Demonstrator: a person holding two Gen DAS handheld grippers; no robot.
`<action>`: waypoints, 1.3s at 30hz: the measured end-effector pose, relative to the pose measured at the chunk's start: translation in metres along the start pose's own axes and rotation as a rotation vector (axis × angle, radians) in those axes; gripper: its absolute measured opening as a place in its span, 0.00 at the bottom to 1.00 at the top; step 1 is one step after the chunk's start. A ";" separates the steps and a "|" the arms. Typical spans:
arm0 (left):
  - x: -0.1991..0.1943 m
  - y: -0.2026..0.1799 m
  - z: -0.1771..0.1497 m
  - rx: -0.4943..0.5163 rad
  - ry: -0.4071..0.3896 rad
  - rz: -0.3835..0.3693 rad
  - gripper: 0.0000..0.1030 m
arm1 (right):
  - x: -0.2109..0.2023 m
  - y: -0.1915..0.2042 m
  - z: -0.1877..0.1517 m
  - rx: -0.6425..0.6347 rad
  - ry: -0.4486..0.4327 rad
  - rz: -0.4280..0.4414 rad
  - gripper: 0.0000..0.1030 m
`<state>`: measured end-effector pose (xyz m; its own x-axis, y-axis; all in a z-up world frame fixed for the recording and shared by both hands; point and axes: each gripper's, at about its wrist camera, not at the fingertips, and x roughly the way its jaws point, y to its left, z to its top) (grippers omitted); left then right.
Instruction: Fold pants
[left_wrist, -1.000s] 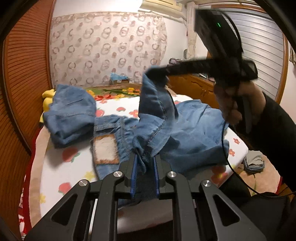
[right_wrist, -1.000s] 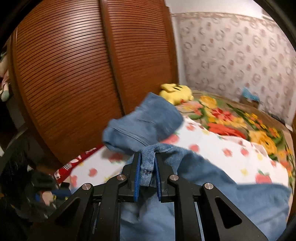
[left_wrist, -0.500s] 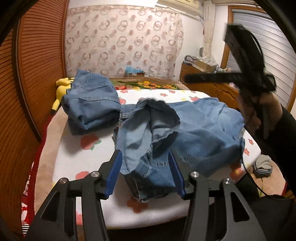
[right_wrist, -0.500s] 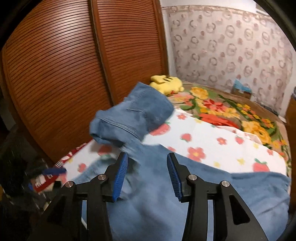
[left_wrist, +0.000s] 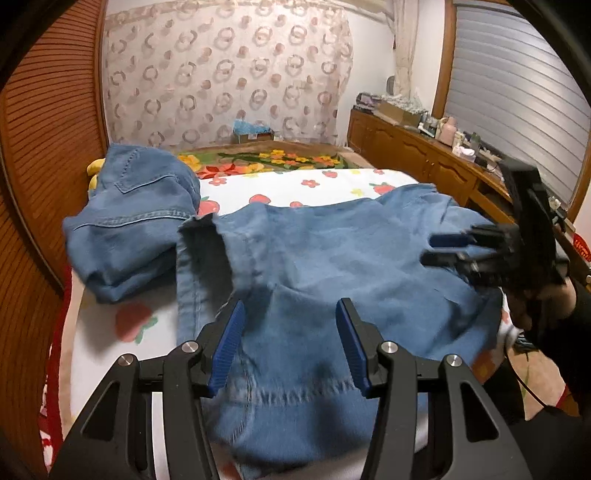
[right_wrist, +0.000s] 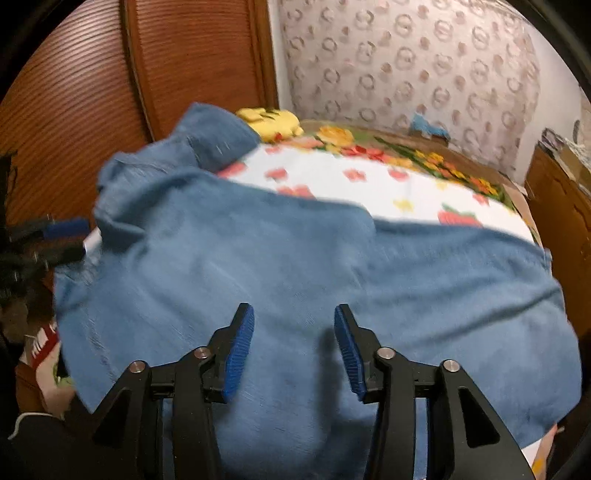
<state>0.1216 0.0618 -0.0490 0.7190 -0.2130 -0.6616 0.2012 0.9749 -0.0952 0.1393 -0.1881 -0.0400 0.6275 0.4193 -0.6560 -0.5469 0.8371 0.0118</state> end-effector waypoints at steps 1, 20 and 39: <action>0.004 0.002 0.002 -0.001 0.008 0.011 0.51 | 0.003 -0.001 -0.003 0.013 0.007 -0.008 0.51; 0.031 0.052 0.016 -0.095 0.040 0.134 0.36 | -0.033 -0.020 -0.048 0.115 -0.068 -0.023 0.52; -0.002 -0.041 0.025 0.034 -0.114 -0.045 0.81 | -0.081 -0.090 -0.100 0.314 -0.144 -0.210 0.52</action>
<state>0.1283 0.0205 -0.0254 0.7794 -0.2648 -0.5678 0.2562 0.9618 -0.0969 0.0821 -0.3327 -0.0629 0.7910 0.2537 -0.5567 -0.2166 0.9672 0.1329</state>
